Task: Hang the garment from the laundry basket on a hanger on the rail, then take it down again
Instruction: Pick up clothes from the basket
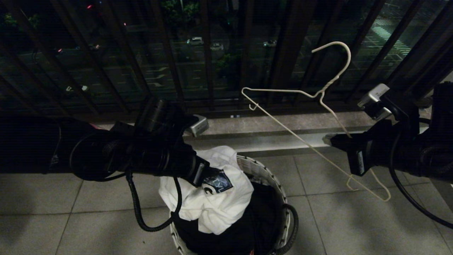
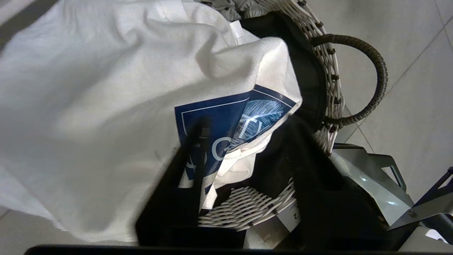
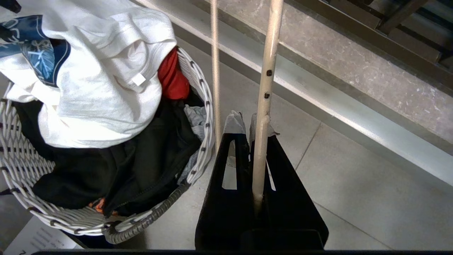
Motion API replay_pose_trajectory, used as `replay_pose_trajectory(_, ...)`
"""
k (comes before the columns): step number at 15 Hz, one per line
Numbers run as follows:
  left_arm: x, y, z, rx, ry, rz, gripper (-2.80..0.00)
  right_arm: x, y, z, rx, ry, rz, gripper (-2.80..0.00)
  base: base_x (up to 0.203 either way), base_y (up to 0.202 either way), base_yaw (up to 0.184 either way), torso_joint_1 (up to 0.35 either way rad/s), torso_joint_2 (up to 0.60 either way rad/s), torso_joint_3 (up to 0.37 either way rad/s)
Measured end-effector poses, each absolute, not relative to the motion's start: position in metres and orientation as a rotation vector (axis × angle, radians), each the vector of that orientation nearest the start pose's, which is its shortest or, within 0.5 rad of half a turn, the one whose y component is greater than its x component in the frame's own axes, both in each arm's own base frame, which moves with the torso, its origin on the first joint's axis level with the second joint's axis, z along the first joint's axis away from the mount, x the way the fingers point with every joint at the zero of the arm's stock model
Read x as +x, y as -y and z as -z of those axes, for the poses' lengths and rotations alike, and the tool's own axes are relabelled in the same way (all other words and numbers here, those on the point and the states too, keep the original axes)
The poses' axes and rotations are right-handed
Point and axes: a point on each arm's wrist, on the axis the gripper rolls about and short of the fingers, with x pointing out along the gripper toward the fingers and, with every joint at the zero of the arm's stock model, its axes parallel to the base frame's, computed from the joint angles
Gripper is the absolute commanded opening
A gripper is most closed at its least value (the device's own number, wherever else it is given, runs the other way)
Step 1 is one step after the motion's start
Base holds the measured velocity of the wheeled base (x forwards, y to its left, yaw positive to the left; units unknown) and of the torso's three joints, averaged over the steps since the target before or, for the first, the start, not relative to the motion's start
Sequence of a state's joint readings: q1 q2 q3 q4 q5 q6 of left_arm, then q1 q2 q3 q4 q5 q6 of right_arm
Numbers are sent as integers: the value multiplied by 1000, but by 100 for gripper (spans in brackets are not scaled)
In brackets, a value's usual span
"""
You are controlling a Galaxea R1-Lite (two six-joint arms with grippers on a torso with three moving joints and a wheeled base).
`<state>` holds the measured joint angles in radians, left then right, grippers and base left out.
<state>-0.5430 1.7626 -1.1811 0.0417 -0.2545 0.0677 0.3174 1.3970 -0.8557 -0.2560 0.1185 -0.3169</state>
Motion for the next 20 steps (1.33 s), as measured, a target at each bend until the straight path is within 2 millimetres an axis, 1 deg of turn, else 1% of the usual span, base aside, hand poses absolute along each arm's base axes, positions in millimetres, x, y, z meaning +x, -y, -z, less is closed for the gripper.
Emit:
replay_pose_trajectory(2,279,177,-199,154,-610,794,0,223,-76,-241,-338,-216,-475,-280,0,0,0,0,0,0)
replay_pose_trajectory(4,286,181,-195,145,-577,792,0,223,-76,-241,-338,-216,-475,-280,0,0,0,0,0,0)
replay_pose_trajectory(9,303,191,-167,131,-453,785,0,224,-76,-241,-338,-209,-474,-280,0,0,0,0,0,0)
replay_pose_trajectory(10,303,191,-163,132,-461,784,-280,224,-76,-241,-338,-209,-474,-280,0,0,0,0,0,0)
replay_pose_trajectory(13,303,191,-157,138,-479,783,-280,224,-76,-241,-338,-211,-474,-280,0,0,0,0,0,0)
replay_pose_trajectory(16,302,190,-158,142,-475,784,-280,224,-77,-240,-338,-211,-475,-280,0,0,0,0,0,0)
replay_pose_trajectory(18,299,189,-156,170,-473,793,-280,224,-77,-240,-338,-211,-475,-280,0,0,0,0,0,0)
replay_pose_trajectory(20,294,189,-159,183,-463,799,-280,224,-76,-240,-338,-211,-474,-280,0,0,0,0,0,0)
